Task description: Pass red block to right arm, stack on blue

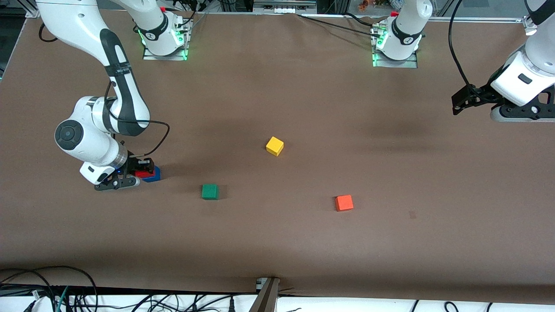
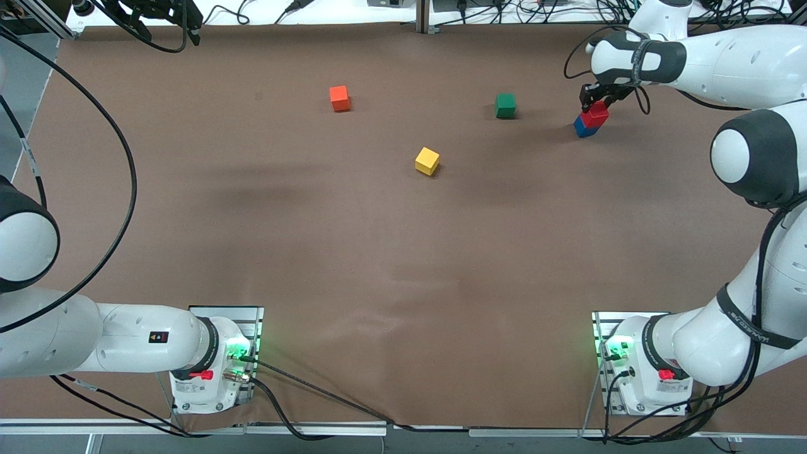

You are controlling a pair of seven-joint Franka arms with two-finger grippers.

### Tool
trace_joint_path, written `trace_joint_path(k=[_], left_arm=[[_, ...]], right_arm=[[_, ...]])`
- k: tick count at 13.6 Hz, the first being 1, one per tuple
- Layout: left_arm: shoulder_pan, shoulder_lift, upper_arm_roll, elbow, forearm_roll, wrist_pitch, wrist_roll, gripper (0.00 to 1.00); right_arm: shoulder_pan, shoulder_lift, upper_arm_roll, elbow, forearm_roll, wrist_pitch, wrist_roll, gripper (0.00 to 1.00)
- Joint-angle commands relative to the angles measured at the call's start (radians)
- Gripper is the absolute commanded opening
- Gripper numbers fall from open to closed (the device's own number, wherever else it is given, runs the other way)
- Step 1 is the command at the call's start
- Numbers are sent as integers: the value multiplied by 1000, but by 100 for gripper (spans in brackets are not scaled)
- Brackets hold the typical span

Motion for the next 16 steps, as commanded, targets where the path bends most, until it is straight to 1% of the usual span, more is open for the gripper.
trace_joint_path(k=[1,2,3,4,5,7,9,11,13,16], left_arm=[[-8,-2,1,2,18,6,-13,100],[-8,-2,1,2,18,6,-13,100],[-8,-2,1,2,18,6,-13,100],[-8,-2,1,2,18,6,-13,100],[-8,-2,1,2,18,6,-12,100],[-8,-2,1,2,18,6,-13,100],[-8,-2,1,2,18,6,-13,100],[-8,-2,1,2,19,6,-13,100],[-8,-2,0,2,24,4,-13,100],[-8,-2,-2,3,24,0,-12,100]], right_arm=[[7,-33,-7,-35,-22,16,18,26],[7,-33,-7,-35,-22,16,18,29],[7,-33,-7,-31,-22,14,19,51],[7,-33,-7,-26,-22,13,15,93],[7,-35,-8,-23,-22,10,12,100],[5,-38,-12,-1,-22,1,12,100],[5,-44,-28,34,-22,-47,9,100],[5,-67,-30,98,-21,-174,15,100],[5,-84,-42,191,-21,-331,18,100],[-2,-84,-70,379,-21,-588,19,100]])
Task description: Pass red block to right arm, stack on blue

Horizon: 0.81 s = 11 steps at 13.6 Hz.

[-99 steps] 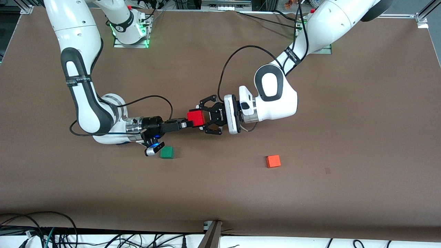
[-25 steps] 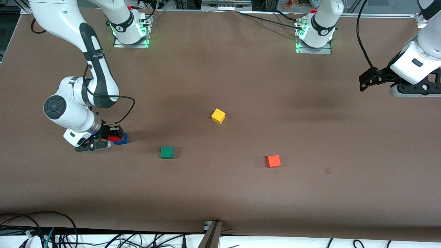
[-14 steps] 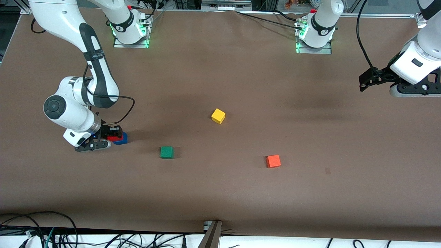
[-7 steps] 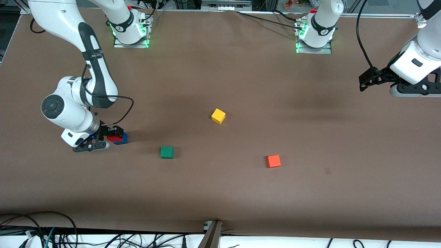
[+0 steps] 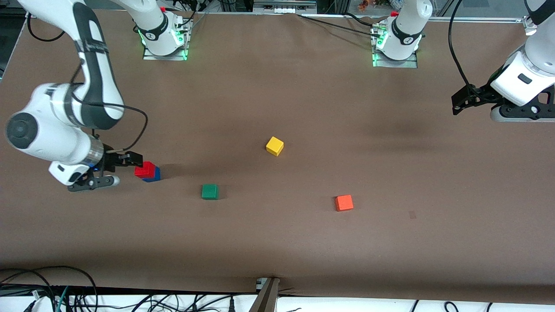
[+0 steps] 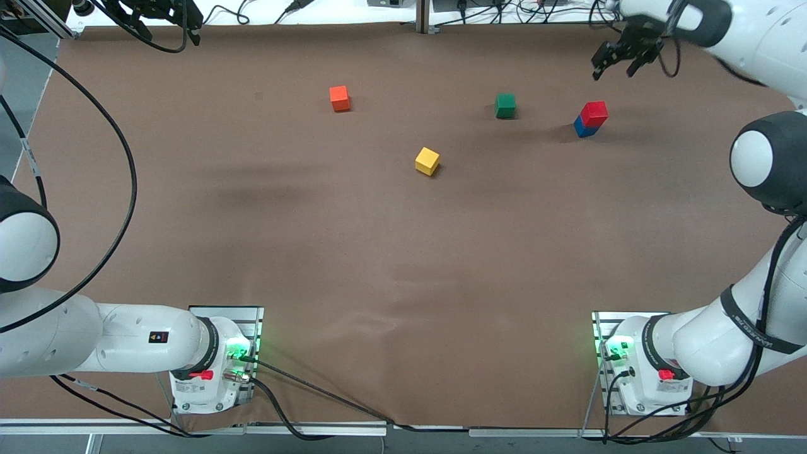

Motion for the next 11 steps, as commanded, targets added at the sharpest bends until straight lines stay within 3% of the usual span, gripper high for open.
trace_joint_path(k=[1,5,8,11], left_arm=[[-8,-2,-1,3,24,-2,-12,100],[-10,-2,-1,3,25,-5,-12,100],[-8,-2,-1,3,24,-7,-12,100],[-8,-2,-1,3,25,-7,-9,100]], right_arm=[[-3,2,-33,159,-21,-199,19,100],[-6,2,-89,318,-21,-434,17,100],[-8,2,-132,375,-20,-545,13,100],[-38,-24,-99,385,-41,-551,24,100]])
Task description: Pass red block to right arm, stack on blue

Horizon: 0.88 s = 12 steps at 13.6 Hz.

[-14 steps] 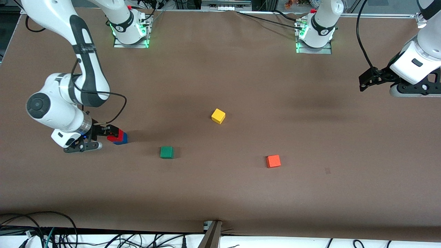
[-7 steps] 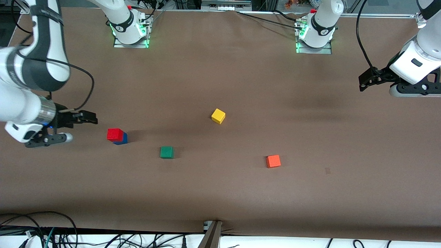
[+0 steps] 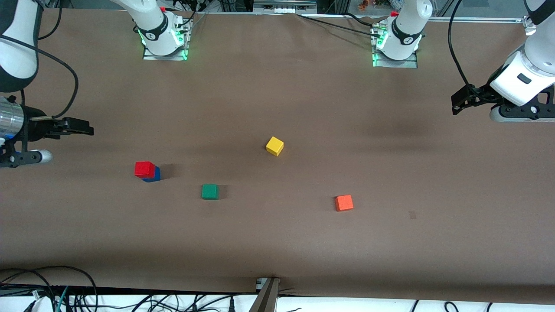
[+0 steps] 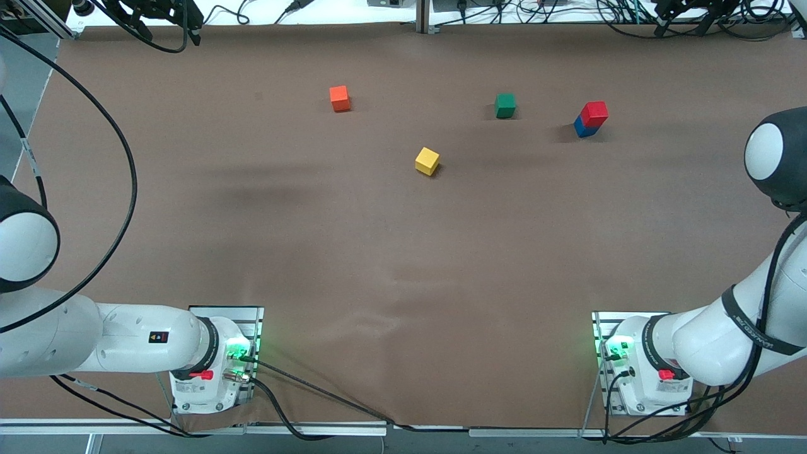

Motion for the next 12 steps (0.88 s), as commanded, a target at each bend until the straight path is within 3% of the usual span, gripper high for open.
trace_joint_path(k=[1,3,7,9,12], left_arm=[[-8,-2,0,3,25,-7,-9,100],[-10,-2,0,5,25,-7,-9,100],[-10,9,0,22,25,-7,-9,100],[-11,11,0,26,25,-7,-9,100],[-10,12,-5,29,24,-20,-10,100]], right_arm=[[-73,-25,95,20,-63,-22,35,100],[-168,-82,256,-17,-167,-11,95,100],[-256,-278,382,-240,-235,27,184,100],[-270,-362,418,-336,-259,55,246,100],[-268,-380,423,-341,-253,64,233,100]])
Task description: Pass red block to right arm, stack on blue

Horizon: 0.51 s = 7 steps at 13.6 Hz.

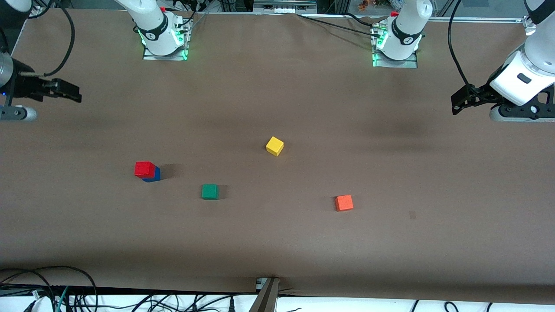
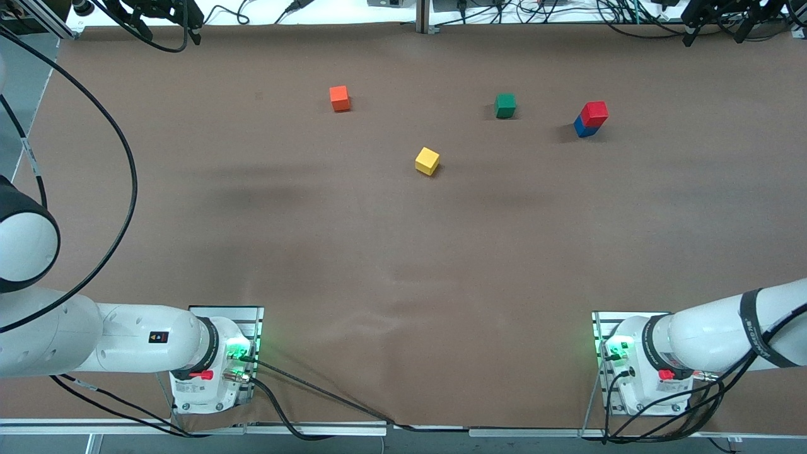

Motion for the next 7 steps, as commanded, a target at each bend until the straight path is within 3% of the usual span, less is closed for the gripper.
trace_joint_path(k=[1,7], left_arm=[[-9,12,-2,27,24,-31,-13,100],[-9,13,0,33,25,-34,-10,100]], right_arm=[[-17,-52,24,-48,-12,42,15,100],[-24,-109,33,-39,-9,14,11,100]])
